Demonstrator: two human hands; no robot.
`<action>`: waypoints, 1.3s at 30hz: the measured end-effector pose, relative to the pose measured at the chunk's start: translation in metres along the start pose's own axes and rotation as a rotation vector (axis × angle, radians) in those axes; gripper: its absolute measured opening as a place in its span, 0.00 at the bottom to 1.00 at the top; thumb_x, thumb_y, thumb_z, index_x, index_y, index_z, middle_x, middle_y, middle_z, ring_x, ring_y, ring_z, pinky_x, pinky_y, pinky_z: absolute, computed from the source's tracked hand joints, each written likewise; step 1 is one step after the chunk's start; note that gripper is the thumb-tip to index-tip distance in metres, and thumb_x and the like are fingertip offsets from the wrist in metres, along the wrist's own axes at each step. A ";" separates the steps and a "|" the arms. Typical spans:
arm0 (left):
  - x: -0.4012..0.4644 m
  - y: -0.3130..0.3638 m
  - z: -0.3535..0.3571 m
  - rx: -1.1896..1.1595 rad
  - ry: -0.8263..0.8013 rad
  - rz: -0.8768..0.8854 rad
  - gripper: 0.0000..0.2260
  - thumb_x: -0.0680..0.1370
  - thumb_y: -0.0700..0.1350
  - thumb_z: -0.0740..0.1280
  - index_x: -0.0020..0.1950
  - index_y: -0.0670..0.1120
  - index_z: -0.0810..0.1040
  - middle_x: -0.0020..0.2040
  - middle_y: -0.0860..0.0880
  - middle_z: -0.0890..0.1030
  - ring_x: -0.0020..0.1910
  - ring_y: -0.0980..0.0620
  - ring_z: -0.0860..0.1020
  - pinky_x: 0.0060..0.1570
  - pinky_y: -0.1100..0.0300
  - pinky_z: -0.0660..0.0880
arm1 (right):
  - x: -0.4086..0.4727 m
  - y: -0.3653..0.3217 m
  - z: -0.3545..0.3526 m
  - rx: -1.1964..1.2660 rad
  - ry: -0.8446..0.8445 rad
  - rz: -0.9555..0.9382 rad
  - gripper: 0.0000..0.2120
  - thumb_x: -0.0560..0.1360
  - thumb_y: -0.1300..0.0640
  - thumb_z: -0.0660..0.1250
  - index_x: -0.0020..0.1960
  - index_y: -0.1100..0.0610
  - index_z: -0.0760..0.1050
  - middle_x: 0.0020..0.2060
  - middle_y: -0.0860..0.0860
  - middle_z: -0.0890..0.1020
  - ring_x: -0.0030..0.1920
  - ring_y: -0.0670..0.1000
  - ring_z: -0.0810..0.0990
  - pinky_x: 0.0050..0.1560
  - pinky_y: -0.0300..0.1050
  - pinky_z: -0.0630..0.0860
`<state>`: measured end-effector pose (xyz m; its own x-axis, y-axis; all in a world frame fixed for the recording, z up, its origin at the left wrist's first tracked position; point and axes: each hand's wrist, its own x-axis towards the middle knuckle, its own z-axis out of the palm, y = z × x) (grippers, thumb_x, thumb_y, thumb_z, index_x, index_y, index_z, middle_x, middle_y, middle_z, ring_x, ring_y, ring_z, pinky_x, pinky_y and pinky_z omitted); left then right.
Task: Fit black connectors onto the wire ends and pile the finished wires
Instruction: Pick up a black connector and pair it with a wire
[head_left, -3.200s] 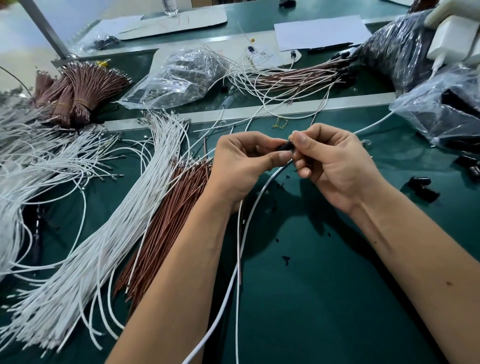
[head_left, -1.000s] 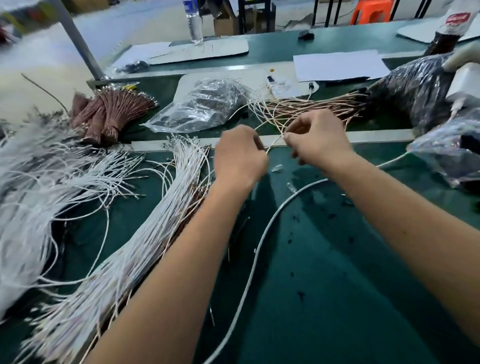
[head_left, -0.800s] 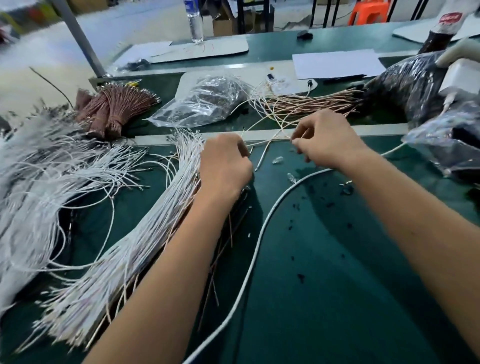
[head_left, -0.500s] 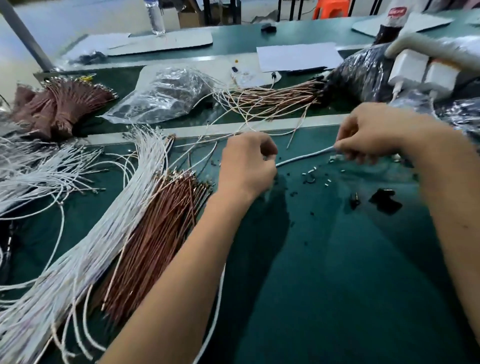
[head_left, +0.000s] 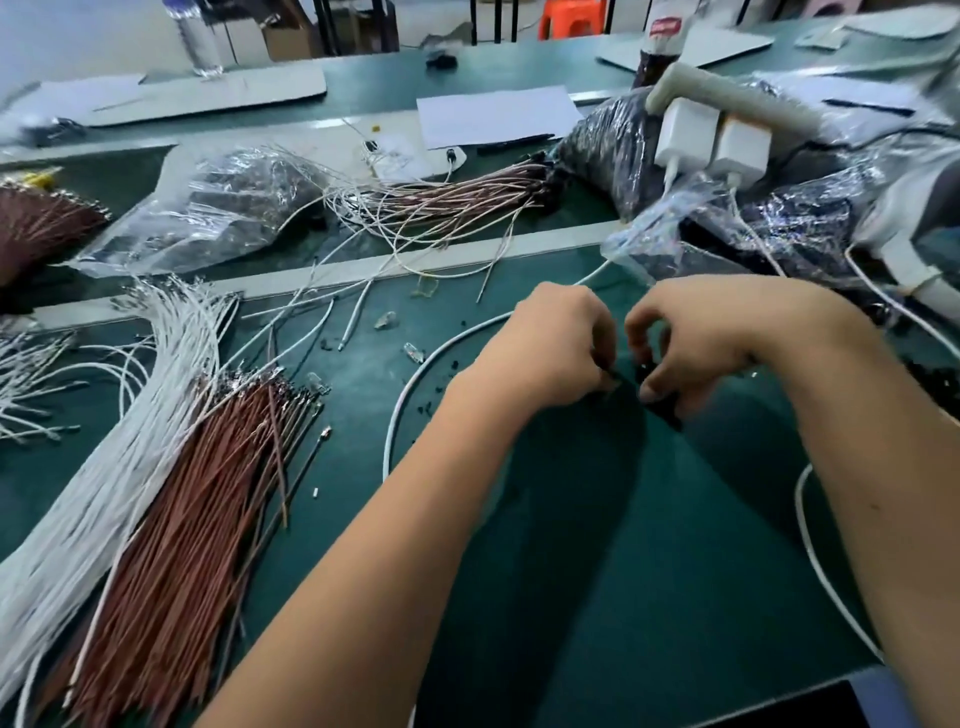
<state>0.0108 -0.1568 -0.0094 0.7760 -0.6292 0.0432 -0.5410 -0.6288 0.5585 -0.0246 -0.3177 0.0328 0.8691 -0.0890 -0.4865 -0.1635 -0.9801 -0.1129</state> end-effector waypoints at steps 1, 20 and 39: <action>0.000 -0.001 -0.001 0.020 0.029 -0.016 0.07 0.68 0.42 0.78 0.43 0.52 0.85 0.40 0.52 0.82 0.40 0.51 0.81 0.42 0.59 0.77 | 0.003 -0.006 0.002 0.040 0.030 -0.030 0.12 0.70 0.53 0.80 0.48 0.51 0.79 0.32 0.47 0.87 0.31 0.45 0.86 0.38 0.41 0.75; -0.108 -0.119 -0.097 -0.747 1.041 -0.506 0.09 0.72 0.32 0.71 0.44 0.46 0.83 0.34 0.49 0.85 0.34 0.52 0.84 0.36 0.63 0.78 | 0.020 -0.176 0.037 0.303 0.397 -0.446 0.09 0.76 0.50 0.75 0.44 0.56 0.85 0.39 0.54 0.86 0.40 0.50 0.81 0.46 0.41 0.77; -0.123 -0.144 -0.095 -0.742 1.104 -0.400 0.05 0.74 0.37 0.75 0.47 0.45 0.84 0.42 0.46 0.86 0.39 0.48 0.85 0.45 0.50 0.84 | 0.024 -0.194 0.045 0.942 0.150 -0.369 0.09 0.77 0.60 0.74 0.39 0.59 0.80 0.25 0.49 0.78 0.22 0.45 0.72 0.21 0.35 0.65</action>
<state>0.0237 0.0549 -0.0161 0.8756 0.4358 0.2085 -0.1965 -0.0729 0.9778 0.0068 -0.1216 0.0038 0.9784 0.1057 -0.1775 -0.1182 -0.4183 -0.9006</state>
